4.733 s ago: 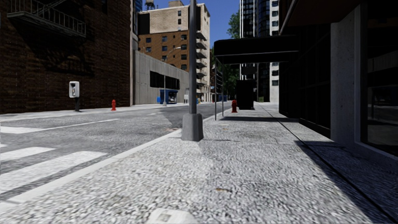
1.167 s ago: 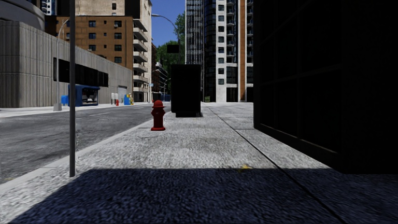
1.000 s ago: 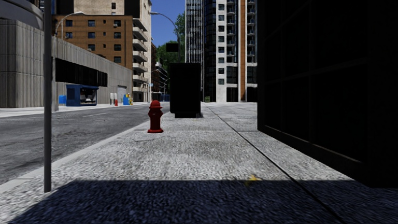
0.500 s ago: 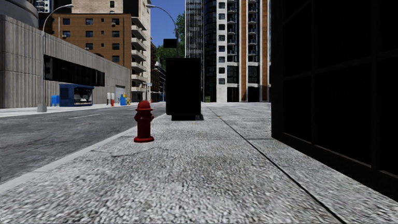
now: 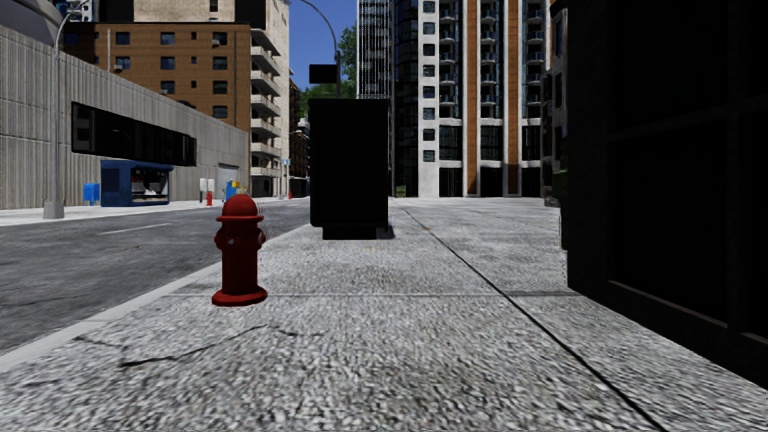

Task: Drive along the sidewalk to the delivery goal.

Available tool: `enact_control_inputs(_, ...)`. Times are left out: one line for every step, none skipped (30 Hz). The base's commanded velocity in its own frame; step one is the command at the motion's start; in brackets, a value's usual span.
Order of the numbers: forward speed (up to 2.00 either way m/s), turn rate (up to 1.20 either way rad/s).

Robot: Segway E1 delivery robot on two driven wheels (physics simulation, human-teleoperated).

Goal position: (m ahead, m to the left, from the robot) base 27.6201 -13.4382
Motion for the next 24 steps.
enact_control_inputs(2.0, 0.0)
enact_control_inputs(2.0, 0.0)
enact_control_inputs(2.0, 0.0)
enact_control_inputs(2.0, 0.0)
enact_control_inputs(2.0, -0.01)
enact_control_inputs(2.0, -0.04)
enact_control_inputs(2.0, -0.04)
enact_control_inputs(2.0, -0.1)
enact_control_inputs(2.0, -0.2)
enact_control_inputs(2.0, -0.25)
enact_control_inputs(2.0, -0.25)
enact_control_inputs(2.0, -0.28)
enact_control_inputs(2.0, -0.29)
enact_control_inputs(2.0, -0.3)
enact_control_inputs(2.0, -0.3)
enact_control_inputs(2.0, -0.3)
enact_control_inputs(2.0, -0.3)
enact_control_inputs(2.0, -0.32)
enact_control_inputs(2.0, -0.32)
enact_control_inputs(2.0, -0.33)
enact_control_inputs(2.0, -0.33)
enact_control_inputs(2.0, -0.33)
enact_control_inputs(2.0, -0.38)
enact_control_inputs(2.0, -0.39)
